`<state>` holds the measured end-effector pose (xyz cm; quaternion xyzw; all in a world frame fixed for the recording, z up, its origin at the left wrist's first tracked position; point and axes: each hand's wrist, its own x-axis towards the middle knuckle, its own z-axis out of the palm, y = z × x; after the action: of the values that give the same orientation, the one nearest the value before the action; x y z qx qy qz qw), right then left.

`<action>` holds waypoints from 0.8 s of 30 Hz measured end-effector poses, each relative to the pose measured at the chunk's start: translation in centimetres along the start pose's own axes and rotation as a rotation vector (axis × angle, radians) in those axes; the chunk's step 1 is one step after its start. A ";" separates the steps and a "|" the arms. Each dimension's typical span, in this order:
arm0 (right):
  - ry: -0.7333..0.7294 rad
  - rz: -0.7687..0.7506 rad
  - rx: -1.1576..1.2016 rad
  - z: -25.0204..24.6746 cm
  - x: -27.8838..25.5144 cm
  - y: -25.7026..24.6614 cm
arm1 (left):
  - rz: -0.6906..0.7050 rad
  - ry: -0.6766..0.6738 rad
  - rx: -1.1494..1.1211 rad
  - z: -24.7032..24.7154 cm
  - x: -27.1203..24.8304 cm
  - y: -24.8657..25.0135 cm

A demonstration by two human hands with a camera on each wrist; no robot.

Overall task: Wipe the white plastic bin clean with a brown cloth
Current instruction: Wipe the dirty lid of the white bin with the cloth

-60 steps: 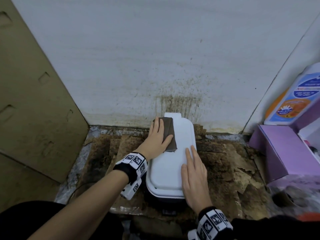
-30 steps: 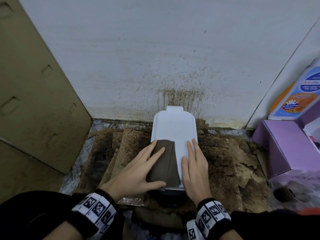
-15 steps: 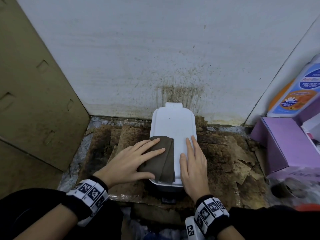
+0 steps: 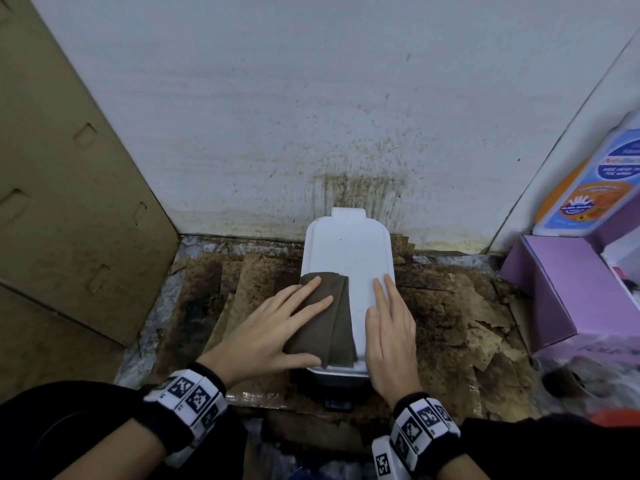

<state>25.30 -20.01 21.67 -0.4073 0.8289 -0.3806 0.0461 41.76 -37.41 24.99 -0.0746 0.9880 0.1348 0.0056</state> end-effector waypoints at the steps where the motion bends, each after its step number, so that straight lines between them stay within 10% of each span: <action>1: -0.001 0.001 0.005 0.0 0.0 0.0 | -0.023 0.020 -0.010 0.5 0.0 0.5; 24: -0.067 0.016 0.013 -0.3 0.0 0.1 | 0.019 -0.179 0.015 -2.9 1.9 -2.7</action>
<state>25.13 -19.76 21.83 -0.4127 0.8277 -0.3718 0.0795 40.28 -41.07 26.99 -0.0530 0.9852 0.1337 0.0930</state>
